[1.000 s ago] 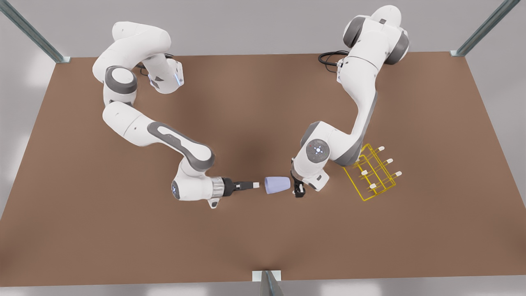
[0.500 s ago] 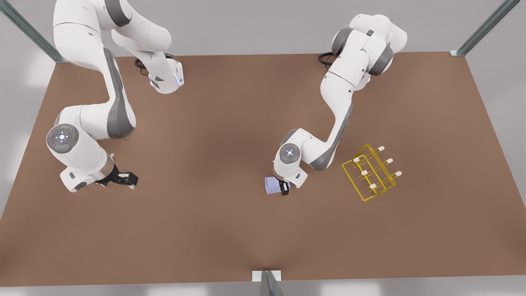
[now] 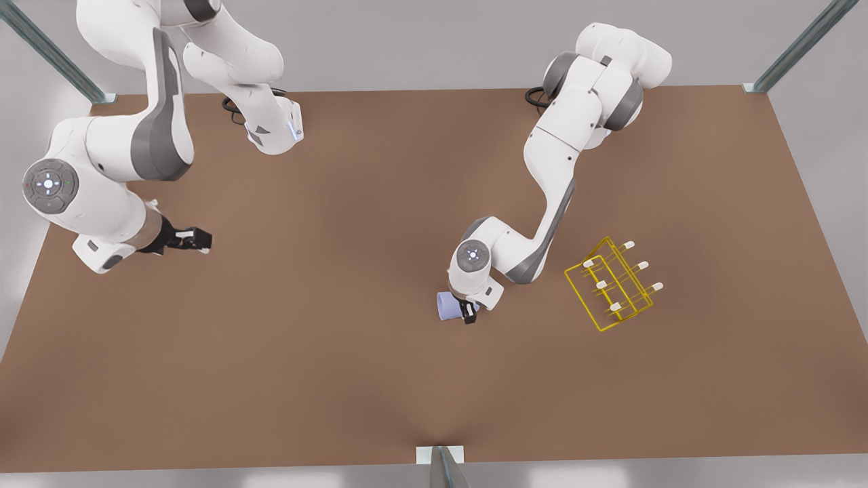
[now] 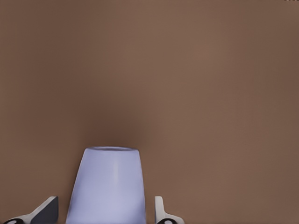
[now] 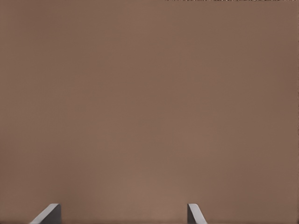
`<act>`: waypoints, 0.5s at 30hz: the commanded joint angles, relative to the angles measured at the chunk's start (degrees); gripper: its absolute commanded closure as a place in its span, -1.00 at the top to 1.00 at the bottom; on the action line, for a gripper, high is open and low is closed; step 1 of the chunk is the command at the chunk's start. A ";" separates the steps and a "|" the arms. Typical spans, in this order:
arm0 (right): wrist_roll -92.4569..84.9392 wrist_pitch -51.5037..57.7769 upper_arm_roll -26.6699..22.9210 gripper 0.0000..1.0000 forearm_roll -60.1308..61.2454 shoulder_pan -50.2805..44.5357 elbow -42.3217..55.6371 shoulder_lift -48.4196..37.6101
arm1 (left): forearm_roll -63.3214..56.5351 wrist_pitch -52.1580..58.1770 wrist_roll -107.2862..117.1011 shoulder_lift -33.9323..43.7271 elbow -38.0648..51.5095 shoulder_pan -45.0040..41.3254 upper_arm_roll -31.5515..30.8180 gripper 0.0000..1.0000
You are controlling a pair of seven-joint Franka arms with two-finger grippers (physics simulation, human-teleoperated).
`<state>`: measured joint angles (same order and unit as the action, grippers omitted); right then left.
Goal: Place the cup on the cup holder
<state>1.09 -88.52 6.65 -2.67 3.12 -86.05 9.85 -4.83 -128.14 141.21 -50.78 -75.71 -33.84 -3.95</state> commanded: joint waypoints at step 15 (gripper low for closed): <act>-9.36 -3.06 -0.06 1.00 0.48 2.77 1.24 -0.88 | -0.27 -1.85 3.64 -2.39 0.21 -0.44 -0.09 1.00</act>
<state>-4.23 -91.04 6.63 -2.30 5.33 -84.85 9.04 -5.23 -129.76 143.46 -53.16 -75.53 -34.23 -4.04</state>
